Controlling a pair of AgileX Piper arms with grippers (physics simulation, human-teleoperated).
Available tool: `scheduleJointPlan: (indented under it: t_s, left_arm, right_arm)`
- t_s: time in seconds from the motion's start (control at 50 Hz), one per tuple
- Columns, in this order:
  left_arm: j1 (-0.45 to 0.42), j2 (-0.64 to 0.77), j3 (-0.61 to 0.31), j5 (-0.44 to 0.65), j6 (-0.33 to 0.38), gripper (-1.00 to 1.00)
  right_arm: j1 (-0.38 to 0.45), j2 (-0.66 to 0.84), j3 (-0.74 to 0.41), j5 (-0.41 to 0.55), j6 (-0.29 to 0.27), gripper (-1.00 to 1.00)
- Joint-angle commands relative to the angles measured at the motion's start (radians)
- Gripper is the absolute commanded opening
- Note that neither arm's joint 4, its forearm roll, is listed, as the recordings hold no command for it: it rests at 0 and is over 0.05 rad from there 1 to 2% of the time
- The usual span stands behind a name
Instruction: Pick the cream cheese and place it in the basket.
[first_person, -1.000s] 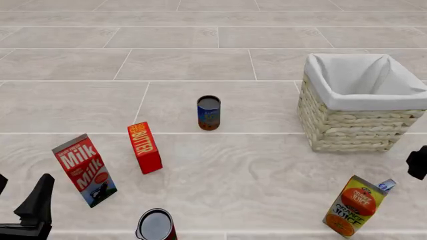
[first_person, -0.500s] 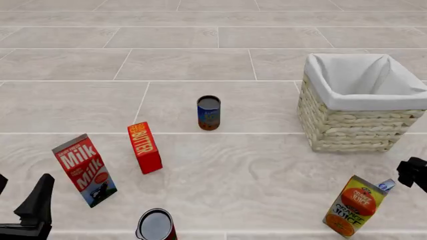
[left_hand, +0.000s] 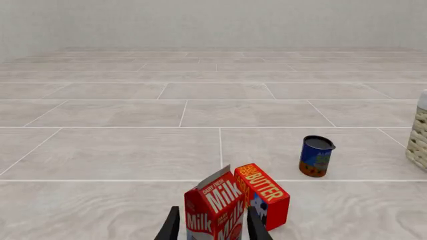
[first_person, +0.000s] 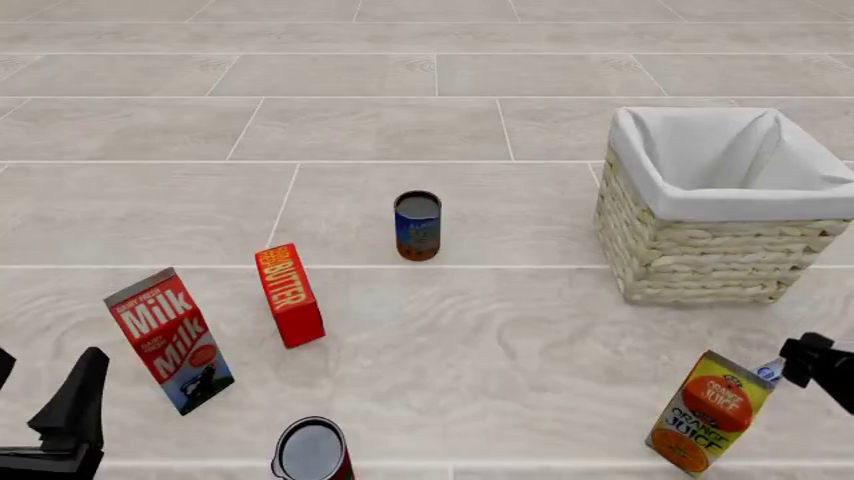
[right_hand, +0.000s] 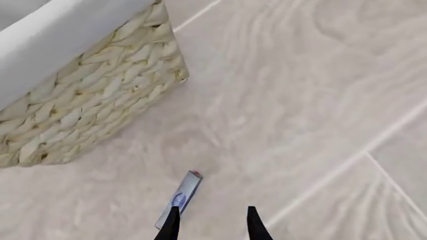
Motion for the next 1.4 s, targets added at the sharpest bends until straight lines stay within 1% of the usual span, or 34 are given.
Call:
scheduleJointPlan:
  t_s: [0.02,0.06,0.14,0.16,0.26,0.52,0.68,0.82,0.96,1.0,1.1,1.14,1.18,1.28,1.34,1.4]
  left_arm:
    - [0.0,0.0,0.0,0.0,0.0,1.0]
    - [0.0,0.0,0.0,0.0,0.0,1.0]
    - [0.0,0.0,0.0,0.0,0.0,1.0]
    - [0.0,0.0,0.0,0.0,0.0,1.0]
    - [0.0,0.0,0.0,0.0,0.0,1.0]
    - [0.0,0.0,0.0,0.0,0.0,1.0]
    - [0.0,0.0,0.0,0.0,0.0,1.0]
    - [0.0,0.0,0.0,0.0,0.0,1.0]
    - [0.0,0.0,0.0,0.0,0.0,1.0]
    - [0.0,0.0,0.0,0.0,0.0,1.0]
    - [0.0,0.0,0.0,0.0,0.0,1.0]
    - [0.0,0.0,0.0,0.0,0.0,1.0]
    - [0.0,0.0,0.0,0.0,0.0,1.0]
    - [0.0,0.0,0.0,0.0,0.0,1.0]
    - [0.0,0.0,0.0,0.0,0.0,1.0]
    - [0.0,0.0,0.0,0.0,0.0,1.0]
  right_arm:
    - [-0.008,0.087,0.004,-0.076,-0.015,1.0]
    - [-0.01,0.103,0.005,-0.087,-0.013,1.0]
    - [0.014,0.099,0.015,-0.088,-0.006,1.0]
    - [0.043,0.09,0.024,-0.084,0.009,1.0]
    - [0.067,0.092,0.026,-0.085,0.01,1.0]
    - [0.1,0.125,0.032,-0.119,0.017,1.0]
    - [0.104,0.151,0.02,-0.132,0.019,1.0]
    - [0.116,0.182,0.002,-0.139,0.042,1.0]
    - [0.127,0.228,0.018,-0.184,0.044,1.0]
    - [0.132,0.24,0.02,-0.194,0.052,1.0]
    - [0.135,0.267,0.024,-0.218,0.048,1.0]
    - [0.134,0.292,0.032,-0.239,0.058,1.0]
    - [0.133,0.307,0.041,-0.26,0.049,1.0]
    - [0.132,0.354,0.063,-0.314,0.056,1.0]
    - [0.131,0.364,0.066,-0.328,0.051,1.0]
    - [0.131,0.381,0.066,-0.336,0.06,1.0]
